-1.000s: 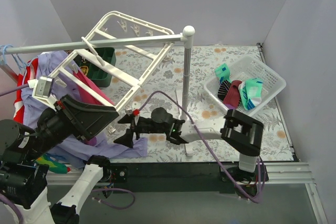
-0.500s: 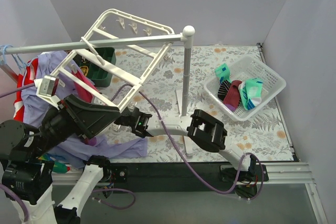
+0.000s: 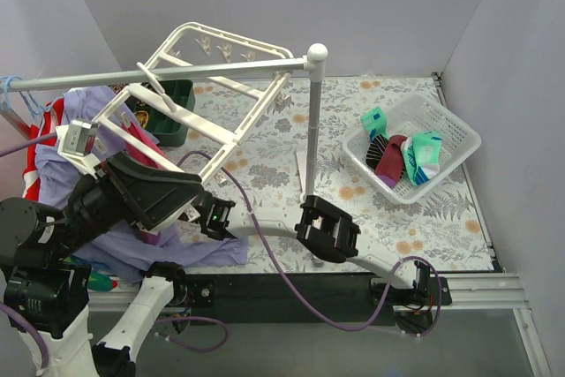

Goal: Remove the socks clipped to the hanger

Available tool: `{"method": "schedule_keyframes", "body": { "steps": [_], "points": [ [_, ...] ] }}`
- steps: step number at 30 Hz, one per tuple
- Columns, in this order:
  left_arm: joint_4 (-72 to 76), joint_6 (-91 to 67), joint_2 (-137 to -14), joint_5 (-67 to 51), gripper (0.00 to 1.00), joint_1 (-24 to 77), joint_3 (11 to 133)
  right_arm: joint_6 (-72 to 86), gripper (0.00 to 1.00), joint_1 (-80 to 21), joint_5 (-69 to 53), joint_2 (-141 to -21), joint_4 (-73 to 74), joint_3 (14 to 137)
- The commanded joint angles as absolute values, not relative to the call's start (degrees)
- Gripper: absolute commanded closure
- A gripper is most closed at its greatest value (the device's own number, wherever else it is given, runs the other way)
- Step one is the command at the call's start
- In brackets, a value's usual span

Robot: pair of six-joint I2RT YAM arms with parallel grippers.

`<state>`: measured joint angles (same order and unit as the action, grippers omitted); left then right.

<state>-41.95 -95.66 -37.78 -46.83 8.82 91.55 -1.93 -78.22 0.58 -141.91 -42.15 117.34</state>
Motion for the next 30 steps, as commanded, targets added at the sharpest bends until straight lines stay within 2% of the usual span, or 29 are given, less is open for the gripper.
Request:
{"method": "schedule_keyframes", "body": {
  "steps": [1, 4, 7, 13, 19, 23, 30],
  "points": [
    [-42.1, -94.8, -38.3, -47.6, 0.49, 8.5, 92.4, -1.4, 0.79, -78.5, -3.8, -134.6, -44.2, 110.9],
    [-44.9, -89.9, -39.2, -42.9, 0.47, 8.5, 97.9, -0.6, 0.89, -78.5, -7.9, -129.3, -44.4, 104.4],
    [-49.0, -86.2, -41.6, -36.3, 0.45, 8.5, 106.0, 0.8, 0.95, -78.5, -13.2, -124.5, -44.3, 99.2],
    [-50.3, -82.7, -41.2, -28.7, 0.42, 8.5, 109.6, 5.5, 0.96, -78.6, -24.1, -116.2, -44.4, 91.7],
    [-52.6, -80.9, -41.0, -27.3, 0.41, 8.5, 109.9, 10.9, 0.98, -78.7, -33.4, -111.2, -45.9, 85.4],
    [-55.8, -79.2, -41.0, -25.1, 0.41, 8.5, 112.3, 17.0, 0.98, -78.7, -40.7, -108.6, -51.8, 81.1],
    [-59.8, -76.7, -41.9, -22.7, 0.42, 8.5, 116.0, 25.6, 0.97, -78.7, -44.3, -102.7, -62.6, 71.7]
  ]
}}
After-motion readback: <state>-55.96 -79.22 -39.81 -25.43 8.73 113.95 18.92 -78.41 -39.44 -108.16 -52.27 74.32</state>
